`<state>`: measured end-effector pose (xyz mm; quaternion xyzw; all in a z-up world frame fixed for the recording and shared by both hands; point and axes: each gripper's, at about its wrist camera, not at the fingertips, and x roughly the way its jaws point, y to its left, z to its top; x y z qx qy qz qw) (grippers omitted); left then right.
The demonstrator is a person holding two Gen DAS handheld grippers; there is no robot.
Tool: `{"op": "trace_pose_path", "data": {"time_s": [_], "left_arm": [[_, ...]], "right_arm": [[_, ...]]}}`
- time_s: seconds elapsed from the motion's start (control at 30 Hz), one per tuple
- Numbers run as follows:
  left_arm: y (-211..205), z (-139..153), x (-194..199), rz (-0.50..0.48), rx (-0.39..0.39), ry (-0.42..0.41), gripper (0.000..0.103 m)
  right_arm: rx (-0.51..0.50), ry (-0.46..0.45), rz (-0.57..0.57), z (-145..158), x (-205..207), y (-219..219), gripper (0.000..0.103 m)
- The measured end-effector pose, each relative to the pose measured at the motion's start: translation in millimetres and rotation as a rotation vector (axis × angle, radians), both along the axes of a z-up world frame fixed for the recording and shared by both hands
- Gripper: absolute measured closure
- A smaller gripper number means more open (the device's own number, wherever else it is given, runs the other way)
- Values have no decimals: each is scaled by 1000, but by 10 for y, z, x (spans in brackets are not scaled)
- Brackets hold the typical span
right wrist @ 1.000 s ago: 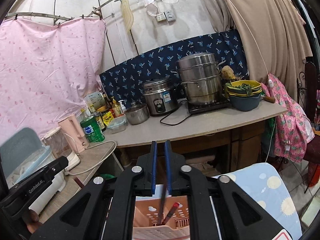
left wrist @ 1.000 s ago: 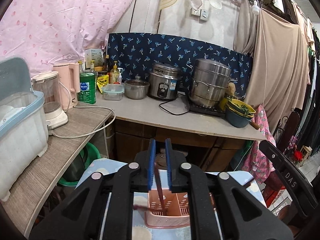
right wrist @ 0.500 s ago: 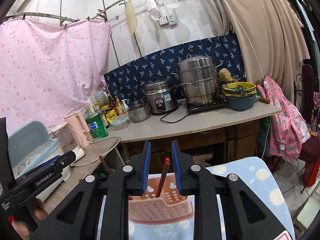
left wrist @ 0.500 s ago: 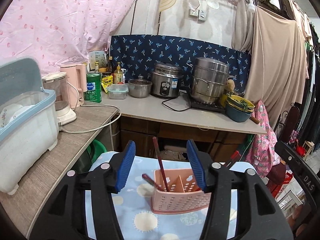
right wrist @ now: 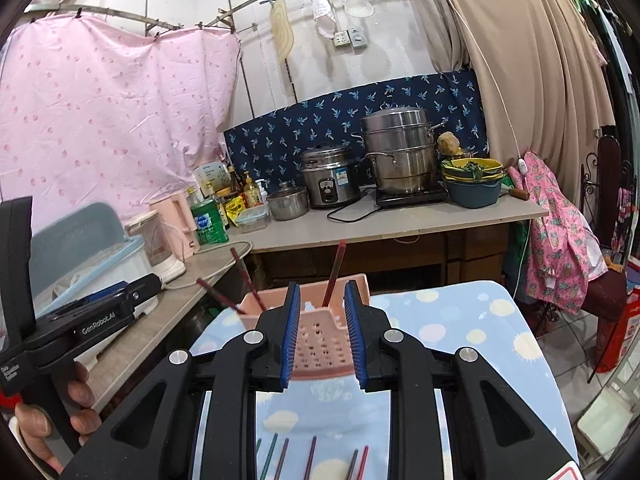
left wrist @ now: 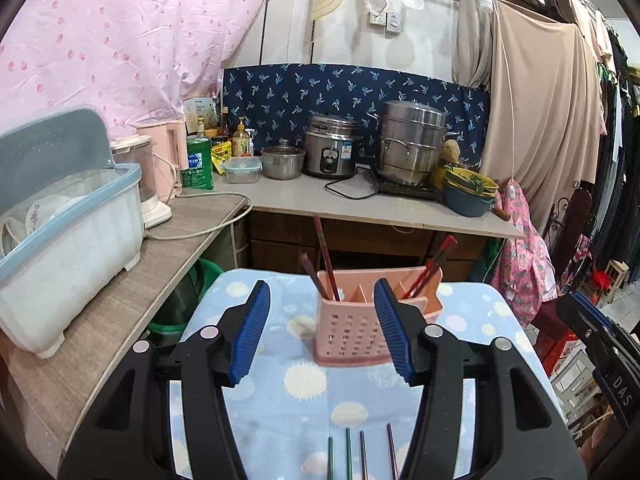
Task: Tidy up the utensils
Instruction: 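Move both open grippers back down to the remaining chopsticks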
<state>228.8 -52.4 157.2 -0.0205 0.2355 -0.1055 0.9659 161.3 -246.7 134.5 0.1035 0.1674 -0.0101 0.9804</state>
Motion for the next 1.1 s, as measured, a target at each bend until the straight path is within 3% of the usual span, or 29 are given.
{"op": "trace_pose_path", "data": {"time_s": [0.27, 0.67, 1.1], "left_arm": [[164, -270, -423, -4, 33, 46, 51], [376, -910, -1007, -8, 84, 149, 44], [391, -1636, -1384, -42, 129, 301, 39]], "right_arm": [[13, 83, 5, -320, -458, 132, 76], [51, 293, -23, -1199, -1067, 215, 76], [33, 428, -10, -1812, -1337, 393, 76]]}}
